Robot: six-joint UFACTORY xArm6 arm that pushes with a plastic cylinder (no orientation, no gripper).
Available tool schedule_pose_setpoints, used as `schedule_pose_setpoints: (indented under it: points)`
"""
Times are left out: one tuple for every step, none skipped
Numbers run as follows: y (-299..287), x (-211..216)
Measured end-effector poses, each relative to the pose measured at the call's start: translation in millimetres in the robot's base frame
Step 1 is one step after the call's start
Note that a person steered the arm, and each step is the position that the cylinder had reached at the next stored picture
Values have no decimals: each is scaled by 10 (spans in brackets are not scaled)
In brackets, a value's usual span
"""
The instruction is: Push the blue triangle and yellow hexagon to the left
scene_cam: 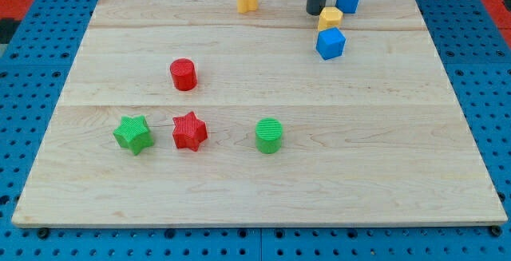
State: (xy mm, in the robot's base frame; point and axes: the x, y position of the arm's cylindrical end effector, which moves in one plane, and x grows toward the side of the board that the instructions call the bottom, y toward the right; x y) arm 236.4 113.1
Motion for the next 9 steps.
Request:
schedule_pose_setpoints:
  points:
    - [429, -14]
    - [616, 16]
    - [981, 31]
    - [1227, -279]
    - [1113, -441]
    - [958, -453]
    - [565, -429]
    - [513, -440]
    - [742, -379]
